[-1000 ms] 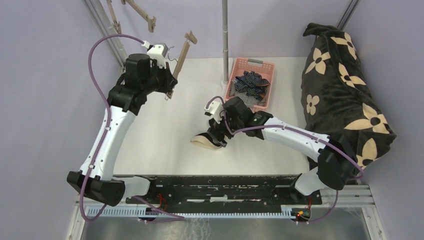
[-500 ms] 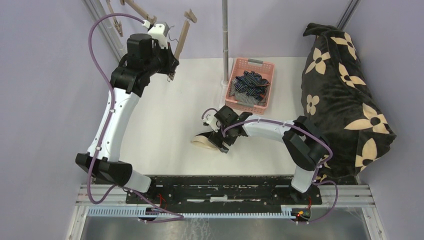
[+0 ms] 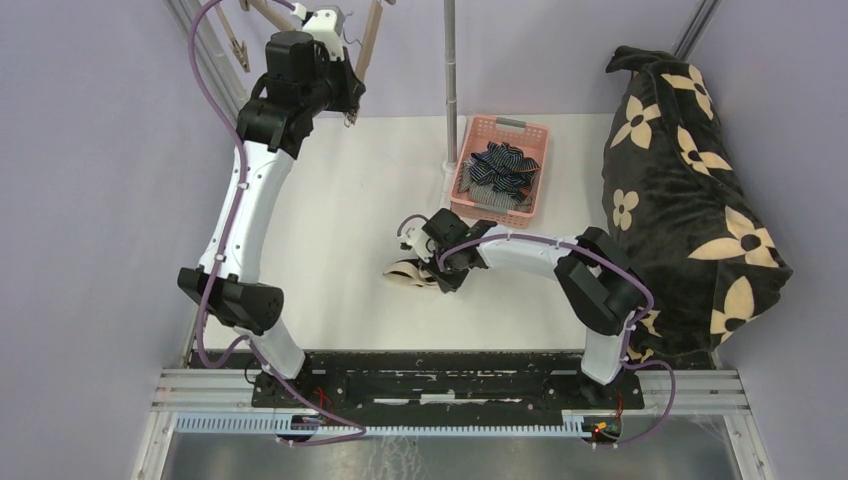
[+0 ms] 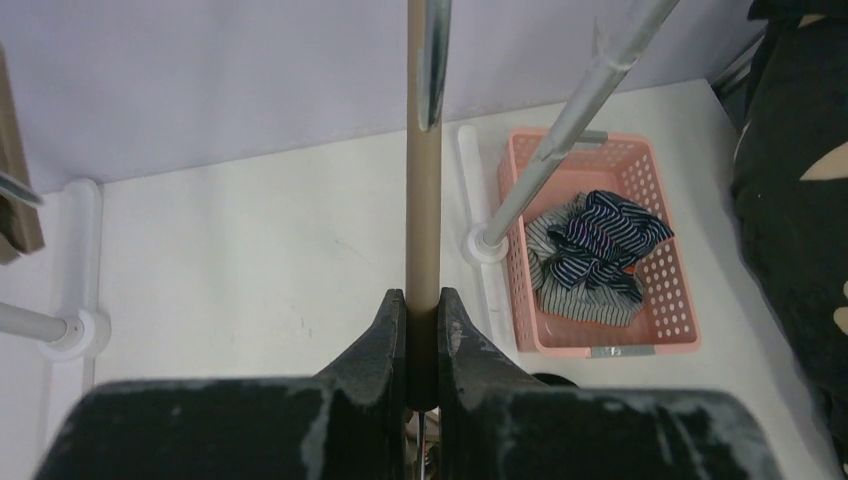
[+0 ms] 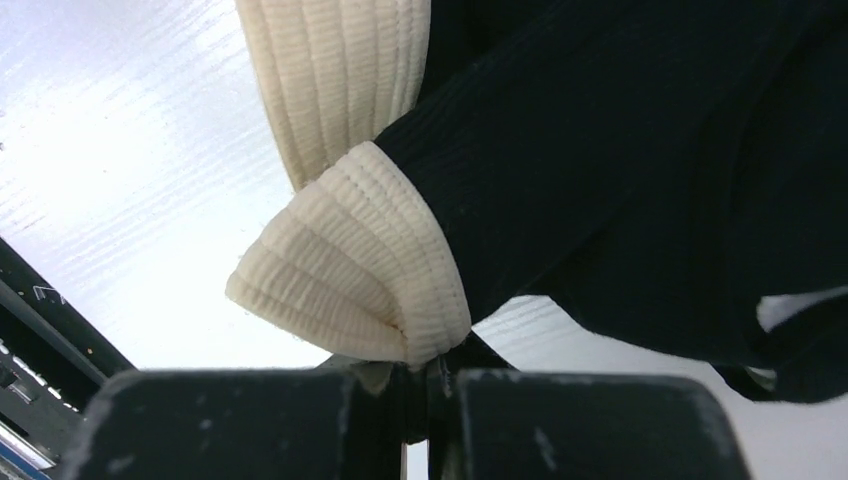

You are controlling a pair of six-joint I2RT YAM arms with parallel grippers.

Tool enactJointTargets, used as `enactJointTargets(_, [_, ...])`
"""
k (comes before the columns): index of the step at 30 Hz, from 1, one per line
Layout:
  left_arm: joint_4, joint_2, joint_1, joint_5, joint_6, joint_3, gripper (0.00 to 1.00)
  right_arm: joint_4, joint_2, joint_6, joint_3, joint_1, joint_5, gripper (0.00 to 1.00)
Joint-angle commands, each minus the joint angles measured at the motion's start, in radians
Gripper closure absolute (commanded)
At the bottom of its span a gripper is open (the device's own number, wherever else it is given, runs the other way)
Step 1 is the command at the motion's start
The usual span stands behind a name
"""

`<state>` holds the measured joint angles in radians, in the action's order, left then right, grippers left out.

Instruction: Remove the underwear clipped to the hanger

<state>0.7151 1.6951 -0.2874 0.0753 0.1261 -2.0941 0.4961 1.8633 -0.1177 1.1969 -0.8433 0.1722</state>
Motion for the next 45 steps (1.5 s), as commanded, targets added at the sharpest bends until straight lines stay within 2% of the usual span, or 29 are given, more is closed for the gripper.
enactJointTargets(1, [-0.077,0.012,0.001,-0.038,0.024,-0.115,0.97,-0.002,-0.119,0.002,0.062,0.001,-0.093,0.99])
enactJointTargets(12, [-0.094,0.072,0.021,-0.058,0.050,-0.223,0.97,-0.037,-0.454,-0.056,0.160,0.011,-0.371,0.99])
enactJointTargets(19, [-0.122,0.106,0.040,-0.059,0.074,-0.237,0.97,-0.128,-0.564,-0.095,0.175,0.112,-0.509,0.99])
enactJointTargets(27, [-0.222,0.180,0.044,-0.069,0.088,-0.309,0.97,-0.196,-0.533,-0.111,0.245,0.256,-0.472,0.99])
enactJointTargets(45, [-0.427,0.293,0.087,-0.135,0.169,-0.314,0.97,-0.412,-0.401,-0.101,0.233,0.399,-0.433,0.99])
